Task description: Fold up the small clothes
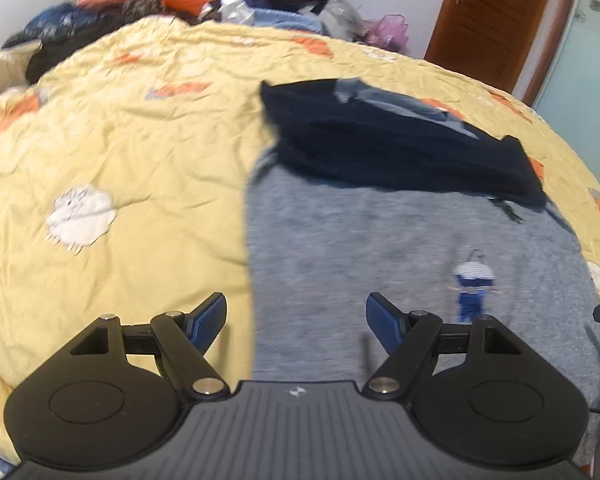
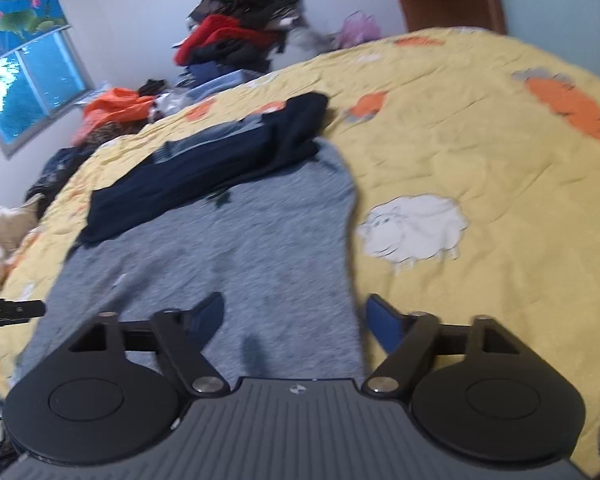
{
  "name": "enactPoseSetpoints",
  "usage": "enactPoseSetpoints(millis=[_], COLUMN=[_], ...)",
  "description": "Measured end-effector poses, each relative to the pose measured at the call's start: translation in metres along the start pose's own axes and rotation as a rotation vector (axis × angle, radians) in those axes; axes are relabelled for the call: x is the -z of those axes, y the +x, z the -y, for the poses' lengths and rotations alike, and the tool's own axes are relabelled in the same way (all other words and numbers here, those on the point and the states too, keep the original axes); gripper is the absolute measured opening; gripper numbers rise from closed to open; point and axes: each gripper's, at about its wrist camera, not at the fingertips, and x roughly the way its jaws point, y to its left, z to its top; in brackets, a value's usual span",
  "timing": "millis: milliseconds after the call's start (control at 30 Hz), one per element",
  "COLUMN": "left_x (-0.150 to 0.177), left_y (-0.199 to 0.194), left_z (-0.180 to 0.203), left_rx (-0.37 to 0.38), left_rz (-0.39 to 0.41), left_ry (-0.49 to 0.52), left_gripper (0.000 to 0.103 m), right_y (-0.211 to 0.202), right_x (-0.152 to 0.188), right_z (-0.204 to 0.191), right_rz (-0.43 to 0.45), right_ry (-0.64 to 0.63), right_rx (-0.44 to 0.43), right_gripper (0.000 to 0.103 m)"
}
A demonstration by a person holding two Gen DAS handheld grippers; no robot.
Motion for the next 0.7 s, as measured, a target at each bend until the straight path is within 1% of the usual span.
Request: enactPoseSetpoints(millis=[67, 100, 133, 167, 200, 267, 300, 333, 367, 400, 433, 467, 500, 567, 600, 700], left_x=[0.001, 0.001, 0.002, 0.004, 0.004, 0.004, 0.005, 0.005, 0.005, 0.005, 0.005, 0.004, 0.003, 0.002, 0.0, -0.011], left_y=[0.005, 0.008, 0.011, 0.011, 0.011, 0.013, 0.014, 0.014, 0.015, 0.016, 0.017, 0.019, 0.019, 0.015, 0.01, -0.012], left_z=[-0.012, -0.017, -0.021, -0.022, -0.022, -0.017, -0.014, -0.01, -0.005, -0.001, 0.0, 0.0, -0.003, -0.004, -0.001, 0.005], left_rx=[0.014, 0.024, 0.038, 0.048, 0.054, 0.071, 0.081, 0.089, 0.104, 0.119, 0.119, 0.097, 0.079, 0.086, 0.084, 0.118], left_rz=[-0.023, -0.035, -0.043, -0.026, -0.025, -0.024, -0.025, -0.025, -0.026, -0.026, -0.034, -0.034, -0.029, -0.011, 0.006, 0.052], left_ry=[-0.031, -0.046, -0.06, -0.062, -0.058, -0.037, -0.026, -0.013, 0.003, 0.012, 0.004, -0.012, -0.029, -0.049, -0.04, -0.029], left_gripper=[0.077, 0.077, 0.077, 0.077, 0.077, 0.076, 0.076, 0.074, 0.057, 0.032, 0.022, 0.008, 0.006, 0.005, 0.005, 0.005], right_y=[0.002, 0.002, 0.003, 0.005, 0.005, 0.006, 0.006, 0.006, 0.006, 0.006, 0.005, 0.004, 0.002, -0.004, -0.008, -0.021], right_x=[0.0, 0.0, 0.0, 0.001, 0.001, 0.0, 0.0, 0.001, 0.001, 0.001, 0.001, 0.001, 0.0, -0.003, -0.007, -0.019], right_z=[-0.004, -0.007, -0.007, -0.007, -0.008, -0.005, -0.002, 0.0, 0.001, 0.002, 0.002, 0.002, 0.002, 0.002, 0.002, -0.002], right_rz=[-0.015, -0.022, -0.026, -0.028, -0.027, -0.027, -0.028, -0.024, -0.02, -0.016, -0.012, -0.007, 0.002, 0.021, 0.029, 0.058], right_ry=[-0.042, -0.065, -0.08, -0.088, -0.097, -0.084, -0.065, -0.051, -0.041, -0.034, -0.03, -0.028, -0.021, 0.001, 0.008, 0.019], right_rx=[0.017, 0.02, 0.018, 0.018, 0.024, 0.028, 0.021, 0.015, 0.013, 0.013, 0.013, 0.014, 0.012, -0.005, -0.017, -0.061], right_gripper=[0.059, 0.056, 0.051, 0.046, 0.043, 0.024, 0.02, 0.019, 0.018, 0.017, 0.017, 0.016, 0.016, 0.016, 0.016, 0.015])
